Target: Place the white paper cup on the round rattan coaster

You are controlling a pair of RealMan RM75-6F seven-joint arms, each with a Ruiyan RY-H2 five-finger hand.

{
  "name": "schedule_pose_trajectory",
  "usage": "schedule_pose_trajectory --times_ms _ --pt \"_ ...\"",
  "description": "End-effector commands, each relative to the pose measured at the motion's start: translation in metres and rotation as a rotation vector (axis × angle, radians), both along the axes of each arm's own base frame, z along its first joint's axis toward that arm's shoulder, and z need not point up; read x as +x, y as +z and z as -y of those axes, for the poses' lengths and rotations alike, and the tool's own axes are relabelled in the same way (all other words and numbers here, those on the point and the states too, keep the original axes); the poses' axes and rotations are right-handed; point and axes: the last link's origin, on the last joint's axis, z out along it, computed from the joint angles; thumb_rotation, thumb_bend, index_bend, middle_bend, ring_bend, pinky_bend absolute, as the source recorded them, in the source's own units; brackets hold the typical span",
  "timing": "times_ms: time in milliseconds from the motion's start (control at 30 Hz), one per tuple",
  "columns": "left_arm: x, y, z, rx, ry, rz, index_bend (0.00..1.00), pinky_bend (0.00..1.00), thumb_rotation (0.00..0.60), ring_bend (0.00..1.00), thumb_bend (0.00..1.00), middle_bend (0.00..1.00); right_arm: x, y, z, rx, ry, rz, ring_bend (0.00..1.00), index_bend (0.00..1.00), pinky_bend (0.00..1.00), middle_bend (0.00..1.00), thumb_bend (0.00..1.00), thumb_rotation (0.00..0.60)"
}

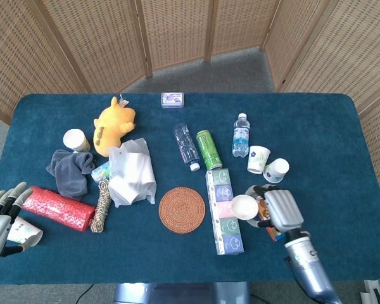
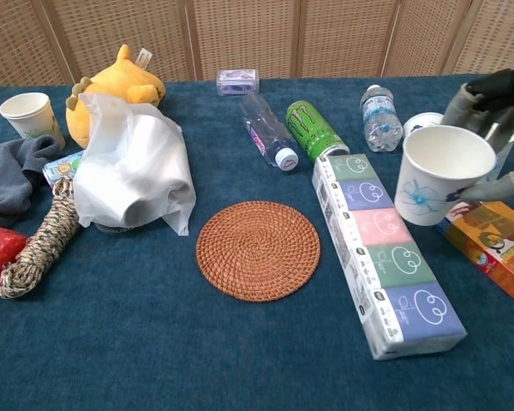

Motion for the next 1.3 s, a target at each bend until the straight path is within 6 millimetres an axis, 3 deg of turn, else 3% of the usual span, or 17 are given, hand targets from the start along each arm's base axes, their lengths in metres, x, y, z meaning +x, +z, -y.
schedule_pose_trajectory --times_ms 33,367,967,1300 --pt "0.000 0.001 0.000 0.001 0.001 0.003 0.00 0.00 0.600 0.00 0.27 0.00 0.019 -0.011 0.004 0.018 0.025 0.022 0.38 0.41 0.41 0.52 0.15 0.600" --pt "-0.001 0.005 0.000 0.012 0.004 0.014 0.00 0.00 0.600 0.00 0.27 0.00 0.057 -0.044 0.007 0.073 0.055 0.069 0.38 0.41 0.41 0.52 0.15 0.600" --pt "-0.003 0.009 -0.001 0.023 0.010 0.028 0.00 0.00 0.600 0.00 0.27 0.00 0.102 -0.088 0.015 0.143 0.083 0.094 0.38 0.41 0.41 0.52 0.16 0.600" --pt "-0.003 0.014 -0.001 0.033 0.014 0.043 0.00 0.00 0.600 0.00 0.27 0.00 0.112 -0.124 0.023 0.172 0.089 0.019 0.38 0.41 0.41 0.52 0.17 0.600"
